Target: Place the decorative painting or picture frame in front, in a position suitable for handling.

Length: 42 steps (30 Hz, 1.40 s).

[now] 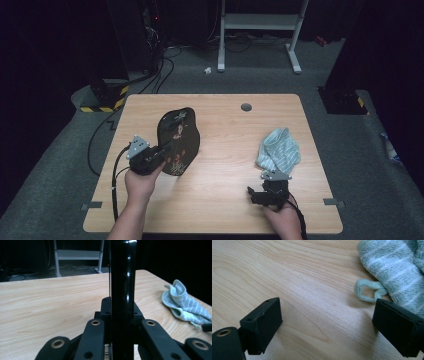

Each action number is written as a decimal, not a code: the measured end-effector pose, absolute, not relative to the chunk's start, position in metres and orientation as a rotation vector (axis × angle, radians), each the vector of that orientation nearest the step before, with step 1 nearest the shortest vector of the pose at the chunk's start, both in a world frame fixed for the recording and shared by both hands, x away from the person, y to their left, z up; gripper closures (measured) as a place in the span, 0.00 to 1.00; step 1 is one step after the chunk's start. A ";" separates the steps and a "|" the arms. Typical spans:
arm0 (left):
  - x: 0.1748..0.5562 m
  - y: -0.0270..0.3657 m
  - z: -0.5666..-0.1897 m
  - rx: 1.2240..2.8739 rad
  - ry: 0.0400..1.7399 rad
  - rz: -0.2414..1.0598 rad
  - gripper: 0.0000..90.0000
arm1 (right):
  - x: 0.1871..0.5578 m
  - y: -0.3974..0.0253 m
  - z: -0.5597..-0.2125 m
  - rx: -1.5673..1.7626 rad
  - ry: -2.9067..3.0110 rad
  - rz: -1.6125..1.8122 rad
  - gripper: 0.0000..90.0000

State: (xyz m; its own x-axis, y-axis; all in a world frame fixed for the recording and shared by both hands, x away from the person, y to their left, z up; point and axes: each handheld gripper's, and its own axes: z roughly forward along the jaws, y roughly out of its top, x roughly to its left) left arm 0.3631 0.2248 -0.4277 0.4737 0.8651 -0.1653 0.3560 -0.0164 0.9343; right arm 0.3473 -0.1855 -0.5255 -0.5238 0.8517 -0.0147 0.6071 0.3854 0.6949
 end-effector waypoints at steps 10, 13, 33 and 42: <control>0.361 0.221 -0.425 1.588 1.086 0.562 0.89 | 0.347 -0.186 -0.525 1.264 2.281 0.910 0.10; 0.361 0.220 -0.423 1.590 1.081 0.560 0.89 | 0.347 -0.186 -0.525 1.264 2.281 0.910 0.10; 0.331 0.203 -0.424 1.583 1.003 0.537 0.90 | 0.347 -0.186 -0.525 1.264 2.280 0.910 0.10; 0.320 0.195 -0.428 1.564 0.985 0.538 0.90 | 0.347 -0.186 -0.525 1.264 2.282 0.910 0.10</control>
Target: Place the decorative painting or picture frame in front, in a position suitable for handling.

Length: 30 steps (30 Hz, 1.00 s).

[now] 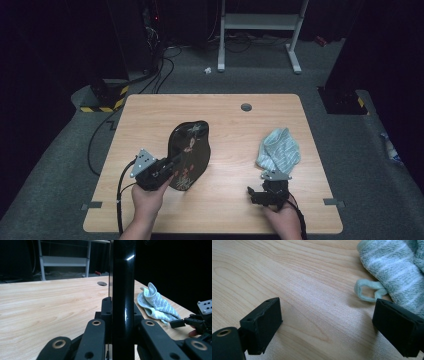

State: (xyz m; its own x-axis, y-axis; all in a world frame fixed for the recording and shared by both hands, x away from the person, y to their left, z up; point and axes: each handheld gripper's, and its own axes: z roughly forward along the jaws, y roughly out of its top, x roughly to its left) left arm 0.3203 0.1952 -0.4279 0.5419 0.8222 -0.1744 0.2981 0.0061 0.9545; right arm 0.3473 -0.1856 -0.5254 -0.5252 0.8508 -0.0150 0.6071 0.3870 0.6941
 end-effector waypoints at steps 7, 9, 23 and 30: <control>0.318 0.193 -0.435 1.558 0.967 0.514 0.89 | 0.347 -0.186 -0.525 1.264 2.282 0.910 0.10; 0.317 0.194 -0.436 1.559 0.961 0.510 0.89 | 0.347 -0.185 -0.525 1.265 2.280 0.911 0.10; 0.315 0.200 -0.441 1.576 0.941 0.514 0.76 | 0.347 -0.185 -0.526 1.264 2.280 0.911 0.10; 0.304 0.205 -0.459 1.639 0.922 0.494 0.63 | 0.347 -0.185 -0.525 1.264 2.280 0.911 0.10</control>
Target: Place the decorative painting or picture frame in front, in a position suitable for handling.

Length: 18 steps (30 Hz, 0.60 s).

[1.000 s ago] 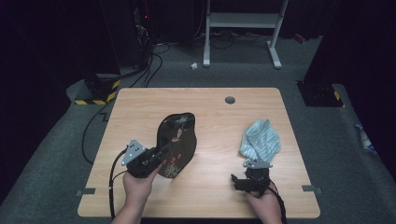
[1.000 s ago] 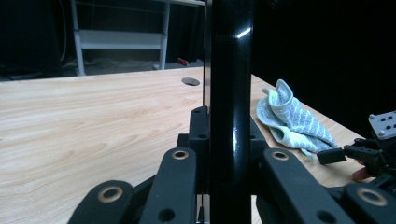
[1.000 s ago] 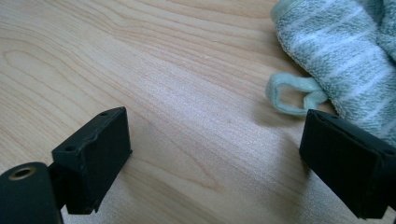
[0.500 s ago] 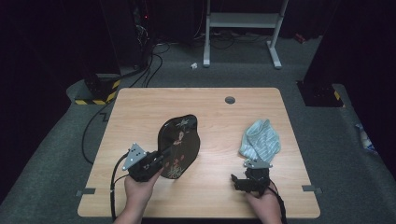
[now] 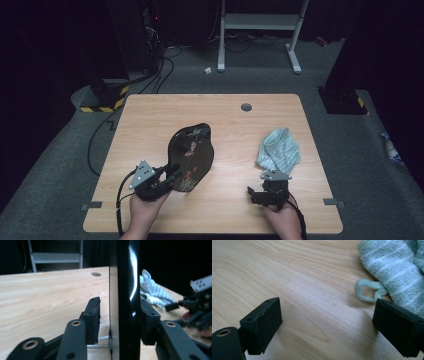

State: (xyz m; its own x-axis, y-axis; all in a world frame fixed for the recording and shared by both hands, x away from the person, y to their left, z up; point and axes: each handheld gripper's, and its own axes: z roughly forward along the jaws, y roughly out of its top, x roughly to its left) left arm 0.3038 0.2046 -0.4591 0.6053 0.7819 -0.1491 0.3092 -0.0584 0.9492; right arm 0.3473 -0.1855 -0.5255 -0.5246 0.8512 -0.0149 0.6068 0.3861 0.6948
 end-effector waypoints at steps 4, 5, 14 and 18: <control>0.300 0.203 -0.467 1.665 0.910 0.499 0.63 | 0.347 -0.185 -0.526 1.264 2.280 0.911 0.10; 0.298 0.202 -0.470 1.666 0.911 0.496 0.63 | 0.347 -0.185 -0.526 1.264 2.280 0.911 0.10; 0.287 0.196 -0.482 1.675 0.902 0.519 0.69 | 0.347 -0.185 -0.526 1.264 2.280 0.911 0.10; 0.291 0.190 -0.490 1.702 0.912 0.503 0.74 | 0.347 -0.185 -0.526 1.263 2.281 0.911 0.10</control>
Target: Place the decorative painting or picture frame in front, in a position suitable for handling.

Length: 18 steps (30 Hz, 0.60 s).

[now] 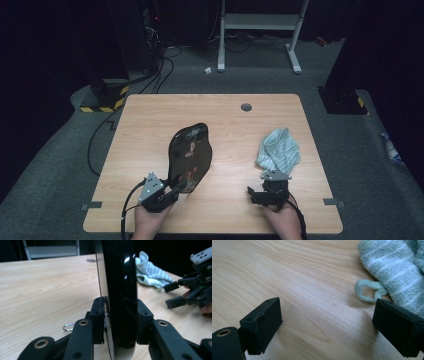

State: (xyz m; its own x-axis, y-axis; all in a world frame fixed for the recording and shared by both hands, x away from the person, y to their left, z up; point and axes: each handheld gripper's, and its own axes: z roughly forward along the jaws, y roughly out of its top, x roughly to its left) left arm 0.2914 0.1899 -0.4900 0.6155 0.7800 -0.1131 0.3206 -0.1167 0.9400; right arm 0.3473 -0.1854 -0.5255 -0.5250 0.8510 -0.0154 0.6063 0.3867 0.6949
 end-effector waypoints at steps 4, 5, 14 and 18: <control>0.294 0.188 -0.493 1.699 0.912 0.521 0.76 | 0.347 -0.185 -0.526 1.260 2.283 0.912 0.10; 0.294 0.187 -0.494 1.698 0.911 0.532 0.77 | 0.347 -0.185 -0.525 1.260 2.283 0.912 0.10; 0.294 0.189 -0.503 1.655 0.903 0.569 0.85 | 0.347 -0.185 -0.525 1.255 2.287 0.913 0.10; 0.296 0.191 -0.505 1.670 0.901 0.550 0.83 | 0.346 -0.186 -0.525 1.257 2.287 0.910 0.10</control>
